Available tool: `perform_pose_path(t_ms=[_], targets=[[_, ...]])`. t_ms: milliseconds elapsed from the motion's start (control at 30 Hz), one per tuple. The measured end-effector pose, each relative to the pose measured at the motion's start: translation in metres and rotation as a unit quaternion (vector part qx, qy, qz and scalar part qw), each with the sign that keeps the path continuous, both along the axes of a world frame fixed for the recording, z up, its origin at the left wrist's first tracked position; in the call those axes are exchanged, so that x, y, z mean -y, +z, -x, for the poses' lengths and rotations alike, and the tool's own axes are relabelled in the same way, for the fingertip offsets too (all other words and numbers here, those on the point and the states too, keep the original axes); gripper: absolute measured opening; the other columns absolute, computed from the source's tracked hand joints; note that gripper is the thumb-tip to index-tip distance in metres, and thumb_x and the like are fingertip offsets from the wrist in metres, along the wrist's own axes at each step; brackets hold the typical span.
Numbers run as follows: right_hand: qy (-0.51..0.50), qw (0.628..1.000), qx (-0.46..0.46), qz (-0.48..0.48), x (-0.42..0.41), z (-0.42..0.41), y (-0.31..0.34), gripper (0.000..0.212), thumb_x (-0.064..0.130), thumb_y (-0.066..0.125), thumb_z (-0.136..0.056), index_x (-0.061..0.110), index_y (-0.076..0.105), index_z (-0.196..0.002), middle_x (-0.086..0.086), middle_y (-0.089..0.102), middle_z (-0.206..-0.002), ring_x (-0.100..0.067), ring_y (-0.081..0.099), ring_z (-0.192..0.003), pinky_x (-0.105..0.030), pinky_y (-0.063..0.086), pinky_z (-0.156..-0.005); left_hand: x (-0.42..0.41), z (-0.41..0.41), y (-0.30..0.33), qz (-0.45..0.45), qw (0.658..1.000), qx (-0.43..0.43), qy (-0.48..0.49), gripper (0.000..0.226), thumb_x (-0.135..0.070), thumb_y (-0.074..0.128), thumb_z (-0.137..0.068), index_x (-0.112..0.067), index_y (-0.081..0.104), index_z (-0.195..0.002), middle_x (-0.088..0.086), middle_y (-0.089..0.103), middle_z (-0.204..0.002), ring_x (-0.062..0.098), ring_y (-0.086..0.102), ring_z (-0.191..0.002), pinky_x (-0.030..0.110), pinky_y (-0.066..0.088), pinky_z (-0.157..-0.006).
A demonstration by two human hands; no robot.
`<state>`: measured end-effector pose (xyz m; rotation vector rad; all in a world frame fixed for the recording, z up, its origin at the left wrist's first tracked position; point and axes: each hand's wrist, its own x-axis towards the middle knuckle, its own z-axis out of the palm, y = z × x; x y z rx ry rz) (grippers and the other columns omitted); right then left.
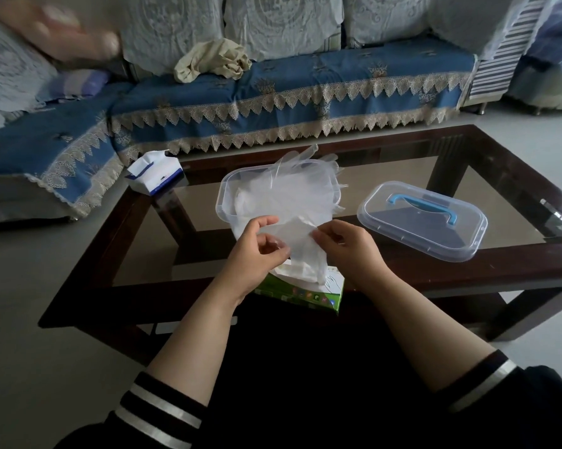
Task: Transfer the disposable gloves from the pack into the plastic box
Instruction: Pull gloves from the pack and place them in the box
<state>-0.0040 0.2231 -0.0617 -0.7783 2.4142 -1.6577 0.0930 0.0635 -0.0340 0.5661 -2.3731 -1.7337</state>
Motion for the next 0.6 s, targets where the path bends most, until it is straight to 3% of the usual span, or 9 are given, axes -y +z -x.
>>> perform_pose_path(t_ms=[200, 267, 367, 467, 600], targets=[[-0.001, 1.000, 0.017, 0.020, 0.003, -0.002, 0.001, 0.019, 0.027, 0.061, -0.092, 0.029, 0.062, -0.072, 0.010, 0.063, -0.069, -0.012, 0.056, -0.066, -0.045, 0.054, -0.075, 0.010, -0.004, -0.001, 0.011, 0.999, 0.015, -0.031, 0.039, -0.012, 0.068, -0.089, -0.030, 0.048, -0.117, 0.005, 0.058, -0.092, 0.019, 0.061, -0.092, 0.041, 0.051, -0.098], [-0.002, 0.999, 0.019, 0.032, 0.002, -0.001, 0.002, 0.016, 0.025, 0.065, -0.090, 0.027, 0.064, -0.074, 0.009, 0.064, -0.069, -0.011, 0.058, -0.067, -0.042, 0.055, -0.075, 0.008, -0.004, 0.001, -0.009, 1.000, -0.004, -0.028, 0.033, -0.028, 0.068, -0.088, -0.023, 0.047, -0.112, 0.003, 0.066, -0.096, 0.020, 0.065, -0.096, 0.038, 0.053, -0.094], [0.013, 0.999, 0.020, 0.041, 0.000, -0.002, 0.002, 0.009, 0.024, 0.067, -0.089, 0.021, 0.069, -0.080, 0.008, 0.067, -0.073, -0.012, 0.062, -0.071, -0.040, 0.055, -0.077, 0.001, -0.004, 0.009, -0.044, 0.999, -0.014, -0.027, 0.056, -0.060, 0.043, -0.081, -0.015, 0.045, -0.113, 0.003, 0.074, -0.100, 0.019, 0.070, -0.097, 0.032, 0.054, -0.088], [0.051, 0.998, 0.004, 0.023, 0.000, -0.005, 0.003, 0.009, 0.025, 0.068, -0.088, 0.027, 0.069, -0.079, 0.006, 0.068, -0.081, -0.012, 0.063, -0.078, -0.031, 0.053, -0.077, 0.001, -0.002, 0.016, -0.070, 0.997, 0.000, -0.021, 0.079, -0.074, 0.018, -0.074, -0.016, 0.044, -0.121, 0.006, 0.075, -0.099, 0.018, 0.070, -0.097, 0.033, 0.051, -0.092], [0.086, 0.996, -0.034, -0.018, 0.000, -0.008, -0.001, 0.008, 0.026, 0.069, -0.086, 0.021, 0.075, -0.086, 0.008, 0.066, -0.087, -0.006, 0.061, -0.078, -0.024, 0.049, -0.076, 0.009, 0.005, 0.027, 0.058, 0.998, 0.020, 0.006, 0.082, -0.071, 0.018, -0.075, -0.013, 0.048, -0.123, 0.004, 0.069, -0.099, 0.014, 0.067, -0.092, 0.032, 0.052, -0.090]])
